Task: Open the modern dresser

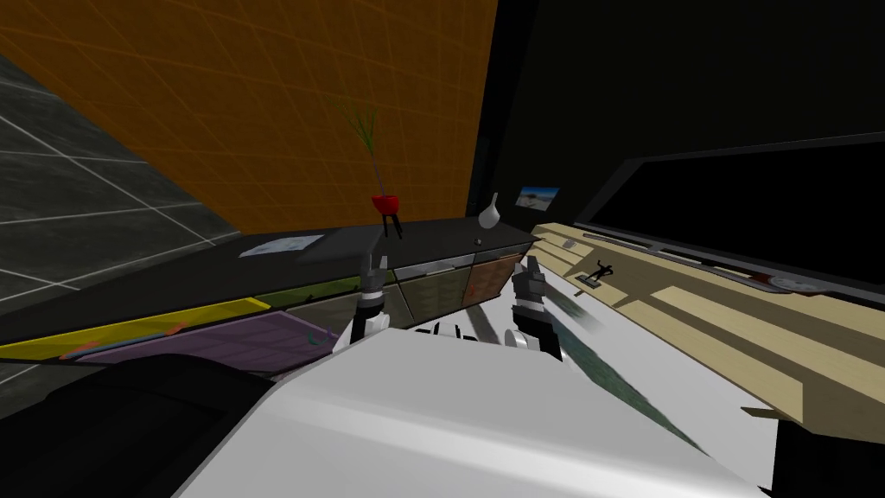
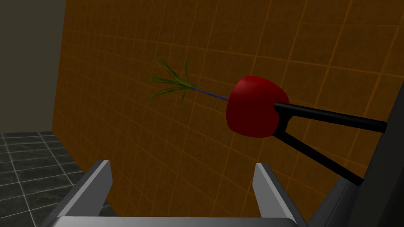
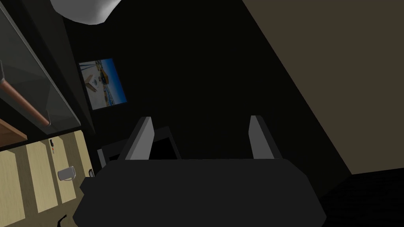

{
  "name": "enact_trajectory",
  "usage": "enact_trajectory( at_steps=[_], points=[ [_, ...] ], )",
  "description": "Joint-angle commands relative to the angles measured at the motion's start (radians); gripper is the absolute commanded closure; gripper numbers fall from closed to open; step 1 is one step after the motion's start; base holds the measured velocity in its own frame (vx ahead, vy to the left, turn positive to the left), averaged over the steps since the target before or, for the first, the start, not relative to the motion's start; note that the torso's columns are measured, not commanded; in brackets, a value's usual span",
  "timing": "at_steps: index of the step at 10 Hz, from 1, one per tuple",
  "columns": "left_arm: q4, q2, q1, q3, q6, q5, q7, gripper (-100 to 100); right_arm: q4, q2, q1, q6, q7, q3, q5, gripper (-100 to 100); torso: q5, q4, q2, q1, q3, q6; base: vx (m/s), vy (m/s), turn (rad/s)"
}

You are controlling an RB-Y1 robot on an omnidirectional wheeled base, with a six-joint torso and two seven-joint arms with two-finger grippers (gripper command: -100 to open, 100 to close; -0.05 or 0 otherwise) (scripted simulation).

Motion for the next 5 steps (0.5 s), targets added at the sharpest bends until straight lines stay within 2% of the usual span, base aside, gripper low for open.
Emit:
enact_trajectory(
  at_steps=[1, 5],
  points=[
    [0.076, -0.003, -0.015, 0.003, -0.046, 0.013, 0.018, -100, 0.0, 0.0, 0.0, 0.0, 0.0, 0.0, 0.0, 0, 0.0, 0.0, -0.001, -0.001, -0.001, 0.0, 0.037, -0.108, 0.049],
    [0.175, -0.008, -0.03, 0.006, -0.088, 0.026, 0.034, -100, 0.0, 0.0, 0.0, 0.0, 0.0, 0.0, 0.0, 0, 0.001, -0.003, -0.005, -0.003, -0.002, 0.002, 0.032, -0.118, 0.037]
  ],
)
